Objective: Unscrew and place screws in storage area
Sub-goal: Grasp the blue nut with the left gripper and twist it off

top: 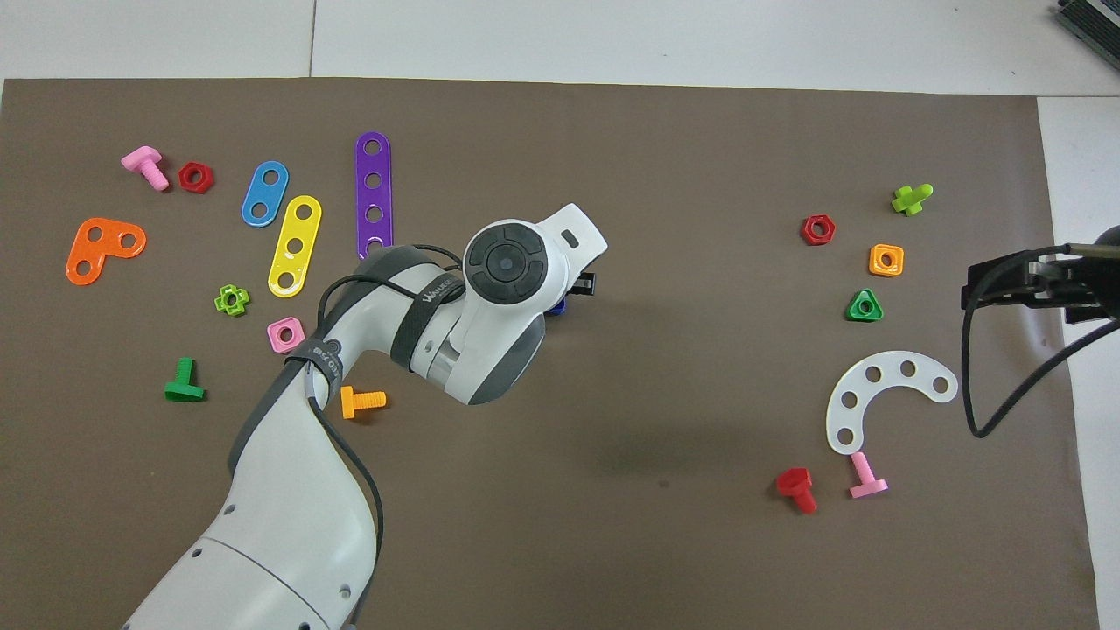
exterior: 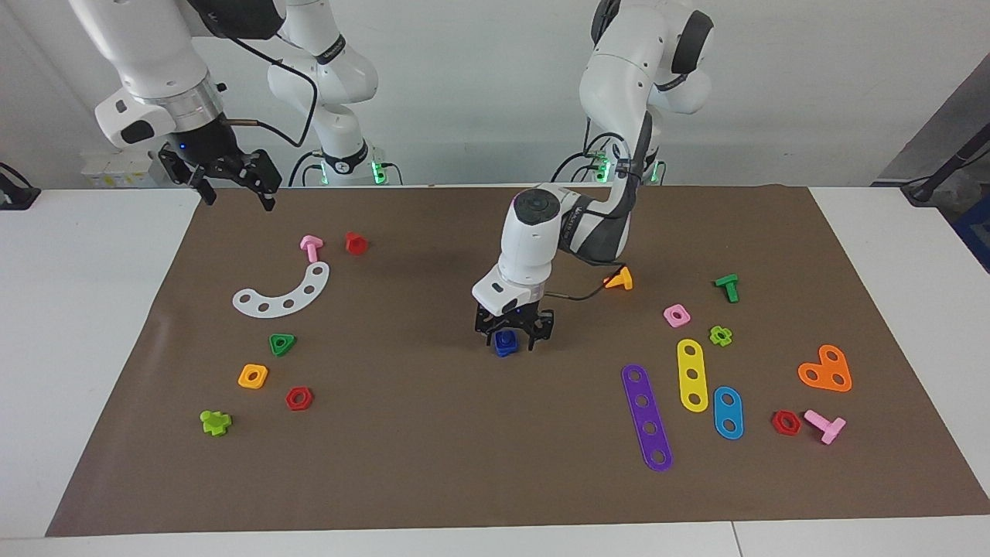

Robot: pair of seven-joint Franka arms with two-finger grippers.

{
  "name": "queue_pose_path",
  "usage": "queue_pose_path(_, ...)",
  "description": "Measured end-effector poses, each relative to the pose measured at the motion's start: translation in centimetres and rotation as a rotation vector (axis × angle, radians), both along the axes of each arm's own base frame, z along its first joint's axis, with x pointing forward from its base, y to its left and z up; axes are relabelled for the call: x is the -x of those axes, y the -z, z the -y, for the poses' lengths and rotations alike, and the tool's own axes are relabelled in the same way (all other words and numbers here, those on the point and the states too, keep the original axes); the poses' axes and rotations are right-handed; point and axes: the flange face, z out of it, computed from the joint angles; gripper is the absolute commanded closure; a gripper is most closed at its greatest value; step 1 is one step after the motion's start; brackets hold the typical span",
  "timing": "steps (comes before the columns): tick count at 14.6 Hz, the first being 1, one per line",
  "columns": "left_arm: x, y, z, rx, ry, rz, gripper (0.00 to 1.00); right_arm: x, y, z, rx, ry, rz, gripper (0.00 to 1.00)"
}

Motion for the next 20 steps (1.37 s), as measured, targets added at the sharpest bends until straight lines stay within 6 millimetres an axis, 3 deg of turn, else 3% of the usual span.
queue_pose_path(12,0.4,1.2,-0.3,-0.001,0.007,0.002,0.29,0.0,0.0,0.0,0.0,0.0,0.0,0.0)
queue_pose_path(20,1.0,1.2,0.4,-0.001,0.021,0.002,0.49,0.0,0.0,0.0,0.0,0.0,0.0,0.0)
